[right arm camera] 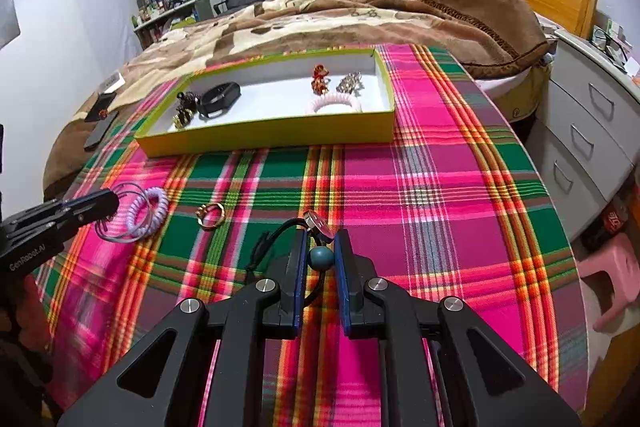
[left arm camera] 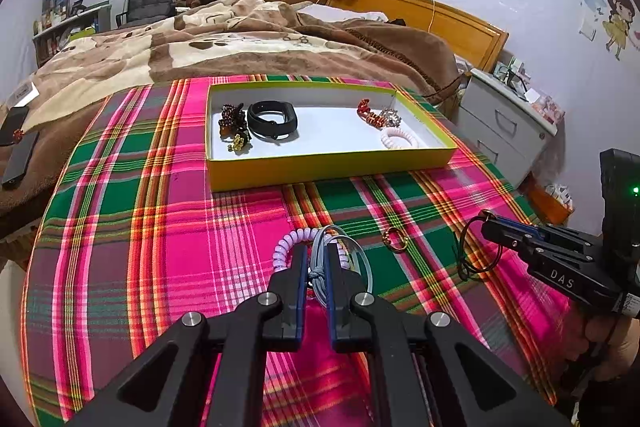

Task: Organize jewelry
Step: 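Carry both items into the white box and open both tools to release them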

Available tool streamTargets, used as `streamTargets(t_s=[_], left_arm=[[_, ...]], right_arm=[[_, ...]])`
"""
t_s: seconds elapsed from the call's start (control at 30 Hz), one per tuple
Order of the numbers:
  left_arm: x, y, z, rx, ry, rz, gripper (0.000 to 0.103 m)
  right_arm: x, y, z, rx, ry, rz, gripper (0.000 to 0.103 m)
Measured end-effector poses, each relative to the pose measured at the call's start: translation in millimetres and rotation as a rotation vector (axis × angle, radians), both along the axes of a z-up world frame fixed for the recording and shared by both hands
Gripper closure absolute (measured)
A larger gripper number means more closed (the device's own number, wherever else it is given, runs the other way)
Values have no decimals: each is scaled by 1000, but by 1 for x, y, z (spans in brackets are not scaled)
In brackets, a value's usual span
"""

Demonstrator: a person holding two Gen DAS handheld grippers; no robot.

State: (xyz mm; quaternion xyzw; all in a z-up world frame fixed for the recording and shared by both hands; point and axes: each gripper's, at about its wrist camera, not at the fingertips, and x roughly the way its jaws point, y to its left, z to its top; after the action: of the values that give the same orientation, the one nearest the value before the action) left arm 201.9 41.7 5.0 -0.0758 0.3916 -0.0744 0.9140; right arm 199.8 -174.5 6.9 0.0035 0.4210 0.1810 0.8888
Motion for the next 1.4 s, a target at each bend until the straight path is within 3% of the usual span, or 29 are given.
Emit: streamTargets(t_s=[0.33,0.67,1.4], left_arm=[[-12,-4,20,3,-54,-16,96],[2,0,38,27,-88,-30,96],[89,21,39,87,-103,-27,95]], right_arm=[[-10,-2,21,29,-44,-14,89],[-2,9,40,22,-82,5,89],[88,30,48,37,-79,16,89]])
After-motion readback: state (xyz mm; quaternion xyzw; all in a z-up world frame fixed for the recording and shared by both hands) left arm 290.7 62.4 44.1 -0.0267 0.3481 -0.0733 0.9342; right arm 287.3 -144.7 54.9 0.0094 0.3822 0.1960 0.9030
